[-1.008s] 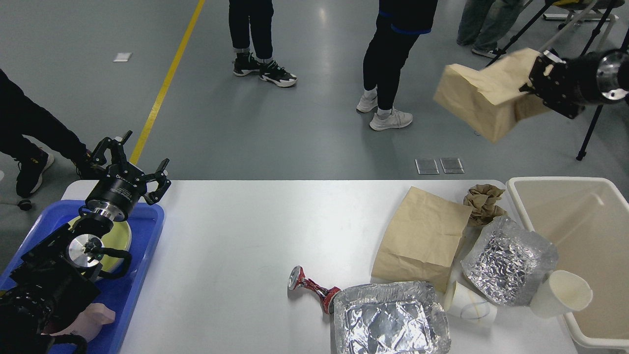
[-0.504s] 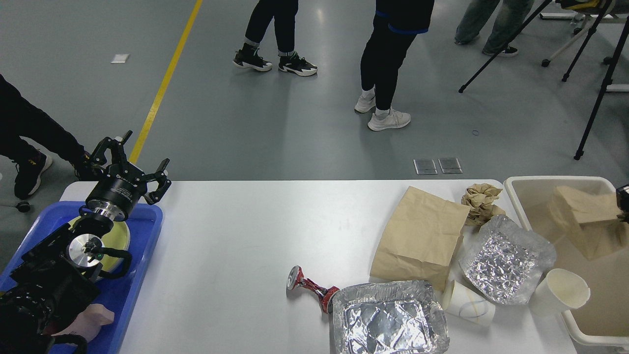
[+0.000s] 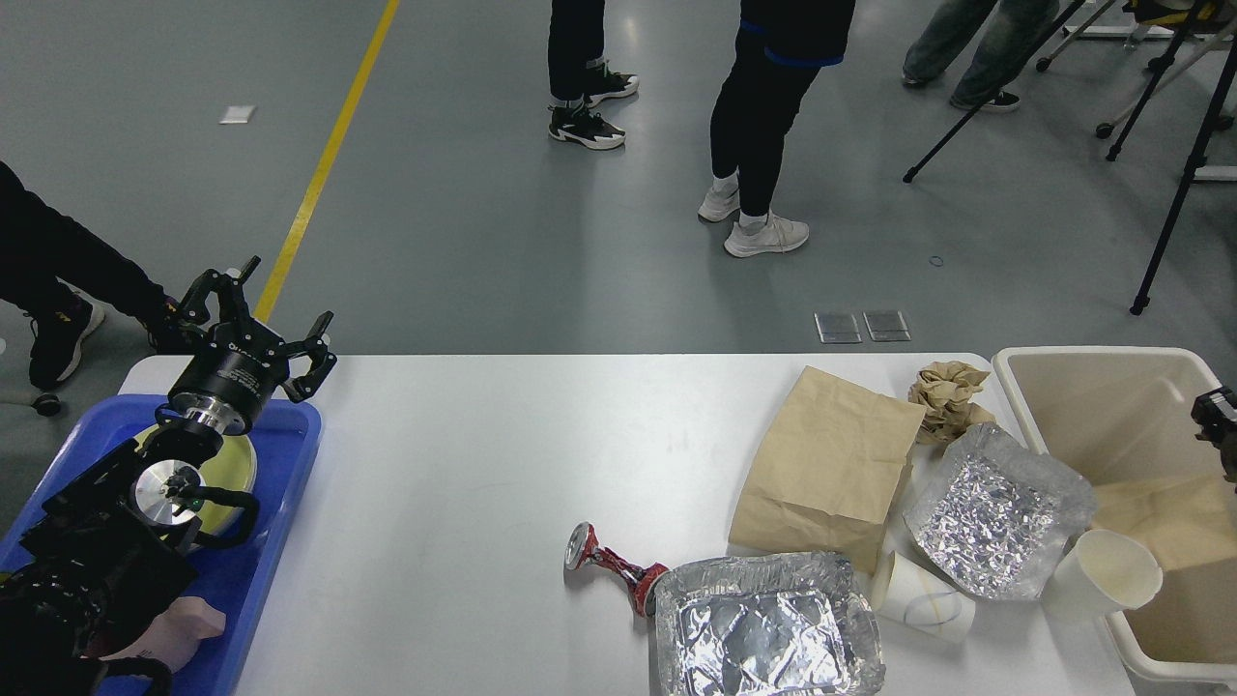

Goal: Tidy desktop
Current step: 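Carry the paper bag over the white bin and release it, then reach the right gripper down to the second brown paper bag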

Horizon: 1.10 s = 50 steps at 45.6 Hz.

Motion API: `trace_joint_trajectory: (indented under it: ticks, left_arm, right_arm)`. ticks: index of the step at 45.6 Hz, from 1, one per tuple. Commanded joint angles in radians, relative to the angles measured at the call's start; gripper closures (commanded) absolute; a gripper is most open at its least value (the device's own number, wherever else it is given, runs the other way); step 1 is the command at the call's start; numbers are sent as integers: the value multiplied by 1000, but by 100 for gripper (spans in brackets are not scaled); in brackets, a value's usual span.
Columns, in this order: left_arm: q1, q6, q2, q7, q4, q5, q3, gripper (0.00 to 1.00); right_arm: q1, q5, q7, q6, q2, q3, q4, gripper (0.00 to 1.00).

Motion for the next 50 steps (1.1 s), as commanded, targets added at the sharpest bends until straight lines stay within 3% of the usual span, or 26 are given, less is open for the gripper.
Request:
trace_joint_trajectory:
  ticks: [1,7,13,23,28,41,46,50]
  left_arm:
    - [0,0,0,0,0,0,0,4]
    - [0,0,0,0,0,0,0,4]
    - [0,0,0,0,0,0,0,4]
    - [0,0,0,0,0,0,0,4]
    - [0,0,0,0,0,0,0,4]
    - [0,0,0,0,0,0,0,4]
    - [0,0,0,0,0,-1,0,4]
    - [0,0,0,0,0,0,0,4]
  right_arm:
    - [81,-3,4,24,27,-96,15,0]
    - [268,-1,5,50,69,-391,111,0]
    - [478,0,5,118,93,-570,228,0]
    - [820,2,4,475,97,-632,424,0]
    - [954,2,4,582,96,-638,547,0]
    - [1221,9,4,647,91,-712,774,0]
    - [1198,11,4,630,97,-702,765,0]
    - [1080,12,4,581,91,-672,742,0]
